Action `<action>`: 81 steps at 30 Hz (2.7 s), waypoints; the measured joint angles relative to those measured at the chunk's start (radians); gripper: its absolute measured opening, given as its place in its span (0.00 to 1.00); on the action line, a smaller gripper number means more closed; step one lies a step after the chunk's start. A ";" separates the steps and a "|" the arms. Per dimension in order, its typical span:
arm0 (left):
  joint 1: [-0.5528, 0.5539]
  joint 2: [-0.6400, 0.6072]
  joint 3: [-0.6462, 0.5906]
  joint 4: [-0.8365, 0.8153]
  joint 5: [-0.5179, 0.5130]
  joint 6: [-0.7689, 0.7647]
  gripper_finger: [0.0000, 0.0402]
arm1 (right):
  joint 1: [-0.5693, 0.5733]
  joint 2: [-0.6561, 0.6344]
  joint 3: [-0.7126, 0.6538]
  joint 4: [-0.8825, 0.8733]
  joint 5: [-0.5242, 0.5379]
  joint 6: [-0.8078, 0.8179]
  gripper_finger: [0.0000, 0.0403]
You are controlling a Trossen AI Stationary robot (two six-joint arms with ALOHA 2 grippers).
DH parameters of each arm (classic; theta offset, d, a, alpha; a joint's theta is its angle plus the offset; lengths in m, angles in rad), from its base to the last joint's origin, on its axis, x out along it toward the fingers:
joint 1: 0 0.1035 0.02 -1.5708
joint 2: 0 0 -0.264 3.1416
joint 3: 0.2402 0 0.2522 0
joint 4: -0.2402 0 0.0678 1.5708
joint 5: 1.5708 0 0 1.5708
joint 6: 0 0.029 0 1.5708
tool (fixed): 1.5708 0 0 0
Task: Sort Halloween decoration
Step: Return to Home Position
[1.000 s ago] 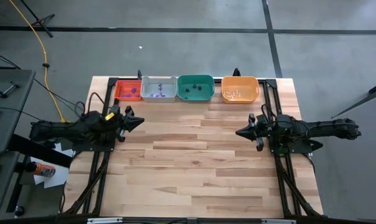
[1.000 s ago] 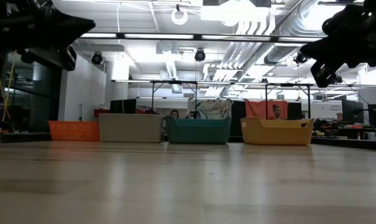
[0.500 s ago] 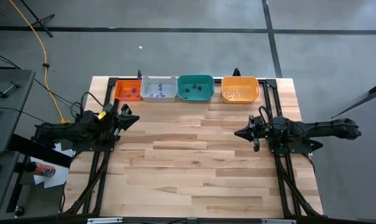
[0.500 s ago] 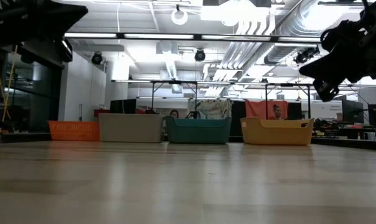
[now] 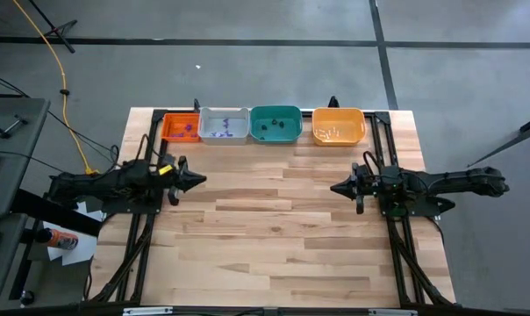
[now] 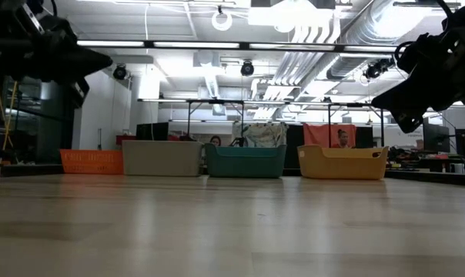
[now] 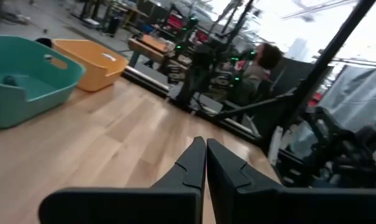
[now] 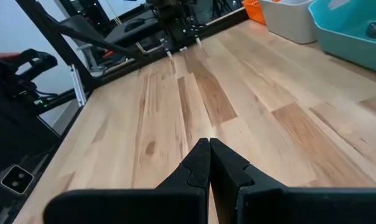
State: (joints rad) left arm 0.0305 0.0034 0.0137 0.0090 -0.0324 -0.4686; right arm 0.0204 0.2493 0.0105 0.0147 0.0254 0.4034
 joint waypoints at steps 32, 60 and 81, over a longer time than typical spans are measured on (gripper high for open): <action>-0.042 0.000 -0.002 0.004 0.002 0.000 0.01 | 0.001 -0.250 -0.001 0.019 -0.016 0.007 0.00; -0.123 0.010 -0.002 0.003 0.002 0.000 0.01 | 0.007 -0.237 -0.001 0.006 -0.015 0.007 0.00; -0.123 0.010 -0.002 0.003 0.002 0.000 0.01 | 0.007 -0.237 -0.002 0.006 -0.015 0.007 0.00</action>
State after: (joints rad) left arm -0.0921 0.0135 0.0120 0.0120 -0.0303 -0.4683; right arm 0.0273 0.0128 0.0090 0.0208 0.0105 0.4107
